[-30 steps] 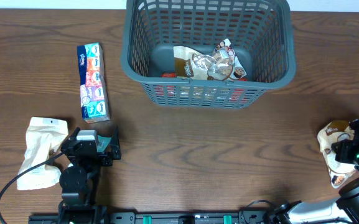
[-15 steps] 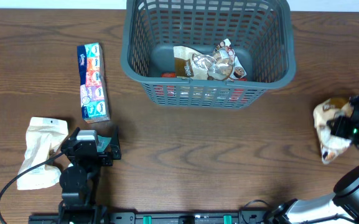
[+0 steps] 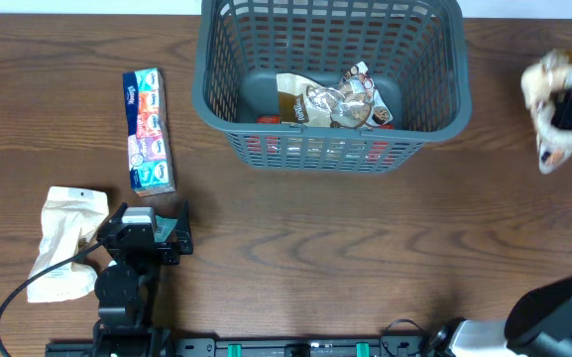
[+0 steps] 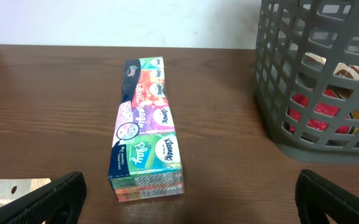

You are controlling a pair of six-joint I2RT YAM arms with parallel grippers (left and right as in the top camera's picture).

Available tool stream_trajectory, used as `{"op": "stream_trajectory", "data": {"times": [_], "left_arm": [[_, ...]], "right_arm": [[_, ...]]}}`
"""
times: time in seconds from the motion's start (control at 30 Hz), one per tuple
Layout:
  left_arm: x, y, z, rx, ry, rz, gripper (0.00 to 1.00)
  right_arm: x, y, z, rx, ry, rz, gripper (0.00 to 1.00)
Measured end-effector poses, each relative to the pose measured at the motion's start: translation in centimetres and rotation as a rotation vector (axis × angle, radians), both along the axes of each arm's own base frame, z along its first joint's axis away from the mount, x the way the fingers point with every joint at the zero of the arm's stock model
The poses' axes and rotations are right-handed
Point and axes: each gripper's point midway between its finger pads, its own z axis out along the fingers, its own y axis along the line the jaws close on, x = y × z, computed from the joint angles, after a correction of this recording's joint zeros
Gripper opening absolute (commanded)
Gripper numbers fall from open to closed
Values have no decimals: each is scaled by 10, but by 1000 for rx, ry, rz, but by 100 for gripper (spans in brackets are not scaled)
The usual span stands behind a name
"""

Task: Pack container
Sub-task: 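Lift the rice bag and swing it toward the grey basket, then lower the rice bag into the basket and open the right gripper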

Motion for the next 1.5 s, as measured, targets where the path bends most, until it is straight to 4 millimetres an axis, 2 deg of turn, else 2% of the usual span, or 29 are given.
{"op": "stream_trajectory", "data": {"times": [0.17,0.23,0.3,0.4,0.5,0.6,0.67,0.77,0.9,1.07,1.23,1.27,1.3,1.37,1.4,1.5], "left_arm": [[0,0,0,0,0,0,99],[0,0,0,0,0,0,99],[0,0,0,0,0,0,99],[0,0,0,0,0,0,99],[0,0,0,0,0,0,99],[0,0,0,0,0,0,99],[0,0,0,0,0,0,98],[0,0,0,0,0,0,98],[0,0,0,0,0,0,99],[0,0,0,-3,0,1,99],[0,0,0,-3,0,1,99],[0,0,0,-3,0,1,99],[0,0,0,-3,0,1,99],[0,0,0,-3,0,1,99],[0,0,0,-3,0,1,99],[0,0,0,-3,0,1,99]], "right_arm": [[22,46,86,-65,-154,68,1],[29,75,118,-92,-218,116,1],[32,101,140,-110,-267,166,1],[33,152,169,-146,-337,284,1],[24,209,177,-209,-362,452,1],[5,271,160,-268,-326,660,1],[-8,304,144,-299,-287,785,1],[-20,333,117,-342,-215,910,1],[-16,350,68,-408,-73,1001,1],[19,354,-11,-462,111,1033,1],[45,356,-63,-477,196,1036,2],[47,356,-71,-476,210,1036,6],[49,355,-77,-474,224,1035,13],[52,354,-86,-466,246,1025,58],[53,353,-88,-465,249,1022,70],[53,351,-90,-456,260,1010,77]]}}
